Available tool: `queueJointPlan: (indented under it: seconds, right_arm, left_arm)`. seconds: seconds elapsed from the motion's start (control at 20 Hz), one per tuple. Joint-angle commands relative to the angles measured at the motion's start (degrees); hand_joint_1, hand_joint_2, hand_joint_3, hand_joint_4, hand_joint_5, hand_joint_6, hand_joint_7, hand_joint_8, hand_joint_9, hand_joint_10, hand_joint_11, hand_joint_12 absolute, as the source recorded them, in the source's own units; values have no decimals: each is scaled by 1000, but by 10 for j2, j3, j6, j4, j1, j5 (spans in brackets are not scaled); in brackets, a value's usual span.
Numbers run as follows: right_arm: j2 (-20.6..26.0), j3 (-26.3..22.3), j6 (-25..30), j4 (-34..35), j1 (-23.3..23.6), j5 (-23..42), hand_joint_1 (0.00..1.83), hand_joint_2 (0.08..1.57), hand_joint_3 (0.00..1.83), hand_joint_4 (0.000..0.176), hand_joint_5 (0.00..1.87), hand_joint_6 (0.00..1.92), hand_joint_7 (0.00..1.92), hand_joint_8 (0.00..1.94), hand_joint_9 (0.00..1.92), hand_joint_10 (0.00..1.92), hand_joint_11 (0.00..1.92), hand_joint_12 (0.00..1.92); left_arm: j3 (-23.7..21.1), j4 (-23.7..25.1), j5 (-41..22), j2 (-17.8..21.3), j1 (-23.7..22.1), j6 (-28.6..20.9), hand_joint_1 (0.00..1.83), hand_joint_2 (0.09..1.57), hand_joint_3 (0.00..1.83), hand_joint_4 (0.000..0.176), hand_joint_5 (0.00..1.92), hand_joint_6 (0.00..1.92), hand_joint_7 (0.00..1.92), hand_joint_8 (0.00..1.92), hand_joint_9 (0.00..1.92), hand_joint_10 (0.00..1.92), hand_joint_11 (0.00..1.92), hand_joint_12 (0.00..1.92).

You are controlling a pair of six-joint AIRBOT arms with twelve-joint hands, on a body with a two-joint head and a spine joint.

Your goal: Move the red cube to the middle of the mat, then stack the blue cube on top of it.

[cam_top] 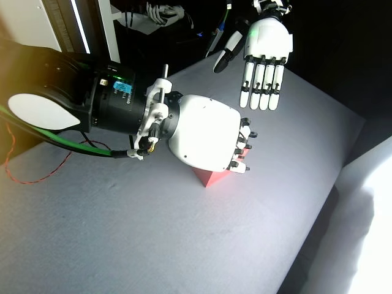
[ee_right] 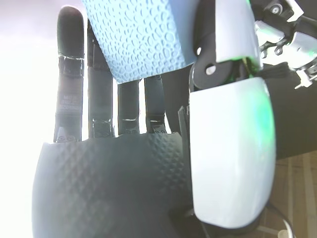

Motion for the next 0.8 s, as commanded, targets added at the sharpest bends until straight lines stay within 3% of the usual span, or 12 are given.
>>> queueJointPlan:
  seconds: [0.0, 0.35, 0.65, 0.7, 0.75]
  right_arm:
    - [0, 4, 1, 4, 6, 55, 1209, 1138, 0, 11, 928, 1008, 965, 1083, 1090, 25, 471, 1183]
    - [-14, 17, -8, 4, 2, 50, 1202, 1140, 0, 29, 927, 1043, 955, 1062, 1112, 27, 500, 1154]
    - [-15, 17, -9, 4, -9, 56, 1187, 1163, 1, 25, 844, 1183, 932, 1081, 1049, 1, 403, 1245]
    - [-15, 17, -9, 4, -9, 56, 1132, 1157, 0, 0, 882, 1125, 879, 602, 1003, 7, 357, 1270]
    - [-15, 17, -9, 4, -10, 56, 1068, 1100, 0, 0, 773, 577, 885, 354, 947, 3, 291, 1296]
  left_arm:
    - [3, -20, -31, 9, -7, 2, 232, 1044, 6, 0, 0, 0, 0, 0, 0, 0, 0, 0]
    - [3, -20, -31, 9, -7, 3, 212, 1044, 1, 0, 0, 0, 0, 0, 0, 0, 0, 0]
    - [3, -20, -31, 9, -7, 3, 206, 1061, 5, 0, 0, 0, 0, 0, 0, 0, 0, 0]
    - [3, -20, -32, 9, -7, 3, 203, 1057, 3, 0, 0, 0, 0, 0, 0, 0, 0, 0]
    - [3, -20, -32, 9, -7, 3, 210, 1057, 3, 0, 0, 0, 0, 0, 0, 0, 0, 0]
